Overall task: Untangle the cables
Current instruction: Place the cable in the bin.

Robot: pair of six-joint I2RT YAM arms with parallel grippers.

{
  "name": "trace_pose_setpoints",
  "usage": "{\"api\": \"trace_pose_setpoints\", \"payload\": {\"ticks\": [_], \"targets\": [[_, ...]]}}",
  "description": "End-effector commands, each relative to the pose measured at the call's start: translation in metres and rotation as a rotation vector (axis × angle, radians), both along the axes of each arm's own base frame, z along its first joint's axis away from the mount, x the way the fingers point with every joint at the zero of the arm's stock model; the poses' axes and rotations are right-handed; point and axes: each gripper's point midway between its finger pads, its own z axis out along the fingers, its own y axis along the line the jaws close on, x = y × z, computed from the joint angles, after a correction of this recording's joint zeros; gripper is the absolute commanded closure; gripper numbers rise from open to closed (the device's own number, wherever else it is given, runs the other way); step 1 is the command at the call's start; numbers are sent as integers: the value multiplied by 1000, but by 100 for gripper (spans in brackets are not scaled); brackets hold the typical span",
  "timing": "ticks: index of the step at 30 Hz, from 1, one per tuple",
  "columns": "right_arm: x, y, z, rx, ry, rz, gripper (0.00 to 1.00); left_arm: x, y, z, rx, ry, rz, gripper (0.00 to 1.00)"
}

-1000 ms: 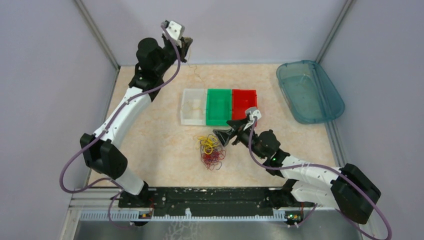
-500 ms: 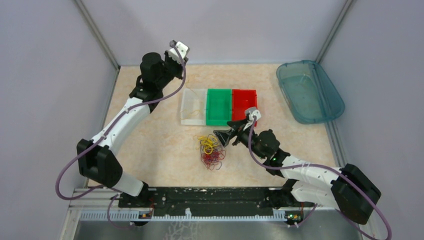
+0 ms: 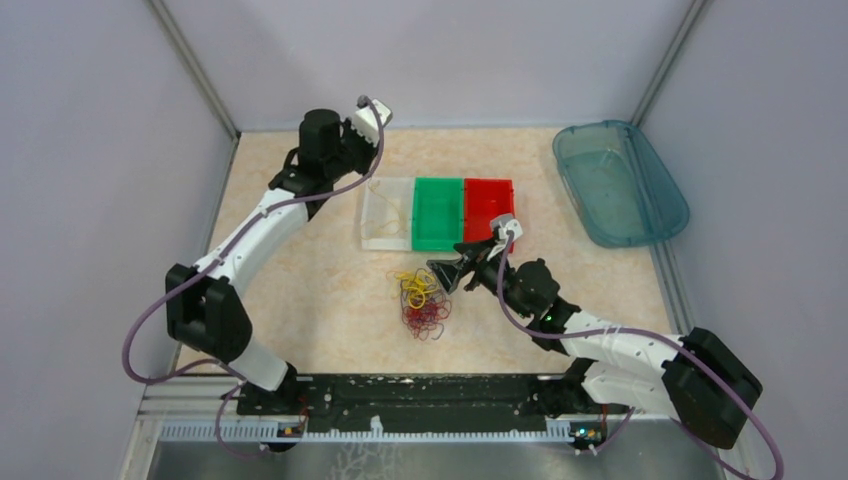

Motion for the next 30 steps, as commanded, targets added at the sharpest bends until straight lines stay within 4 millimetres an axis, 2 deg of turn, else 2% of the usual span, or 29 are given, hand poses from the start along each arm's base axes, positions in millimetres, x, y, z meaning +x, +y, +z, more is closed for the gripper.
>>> {"api": "trace_pose_setpoints", "payload": {"ticks": [1, 6, 10, 14, 21, 23, 26, 27, 30], "targets": [[4, 0, 32, 77, -52, -13, 14, -11, -14, -3, -32, 84, -62, 97], [4, 0, 34, 84, -50, -13, 14, -11, -19, -56, 27, 221, -74, 92], [4, -4, 35, 82, -49, -28, 14, -10, -23, -87, 81, 262, -90, 92], [4, -6, 37, 83, -52, -39, 14, -15, -26, -114, 109, 307, -96, 88], [5, -6, 36, 84, -47, -38, 14, -15, -28, -145, 181, 349, -95, 71], [5, -7, 37, 84, -47, -41, 14, -12, -27, -148, 223, 365, -106, 67], [4, -8, 34, 81, -44, -46, 14, -3, -25, -136, 247, 366, -83, 63], [5, -8, 34, 80, -42, -47, 14, -2, -25, -129, 249, 359, -83, 58], [4, -7, 35, 83, -40, -41, 14, -6, -24, -118, 261, 354, -98, 31]]}}
